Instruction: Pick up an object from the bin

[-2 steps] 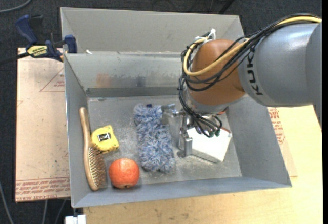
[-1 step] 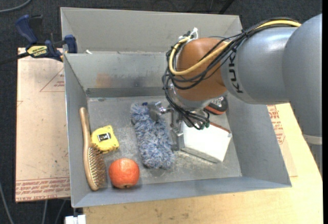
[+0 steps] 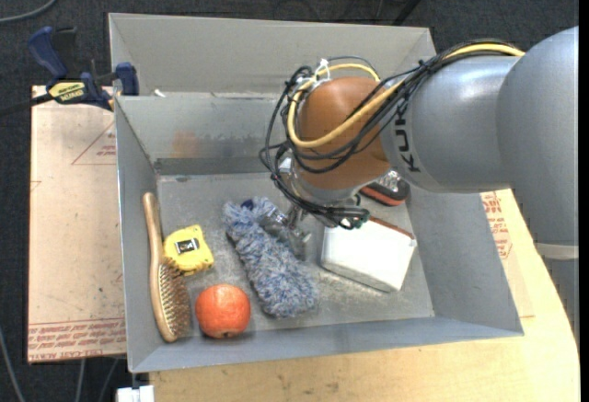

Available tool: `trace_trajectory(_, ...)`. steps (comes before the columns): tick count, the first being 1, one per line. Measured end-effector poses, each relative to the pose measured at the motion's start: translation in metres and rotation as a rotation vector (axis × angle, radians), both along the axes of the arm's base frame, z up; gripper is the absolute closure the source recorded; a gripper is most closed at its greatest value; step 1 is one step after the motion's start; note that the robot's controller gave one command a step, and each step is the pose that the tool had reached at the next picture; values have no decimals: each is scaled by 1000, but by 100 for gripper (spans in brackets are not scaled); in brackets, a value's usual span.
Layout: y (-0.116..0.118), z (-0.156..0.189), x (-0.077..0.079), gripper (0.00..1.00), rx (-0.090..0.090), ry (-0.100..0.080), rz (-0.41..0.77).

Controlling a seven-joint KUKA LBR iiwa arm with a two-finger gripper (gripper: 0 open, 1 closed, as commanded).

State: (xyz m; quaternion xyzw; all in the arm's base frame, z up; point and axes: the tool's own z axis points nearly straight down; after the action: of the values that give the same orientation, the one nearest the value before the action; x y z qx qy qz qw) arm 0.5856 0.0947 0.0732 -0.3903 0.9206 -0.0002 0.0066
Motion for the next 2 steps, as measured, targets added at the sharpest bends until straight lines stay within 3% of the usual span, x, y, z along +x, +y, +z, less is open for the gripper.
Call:
trace_trajectory(1,0,0,0,100,0,0,-1)
trace_trajectory(2,-3,23,-2,100,1,6,4)
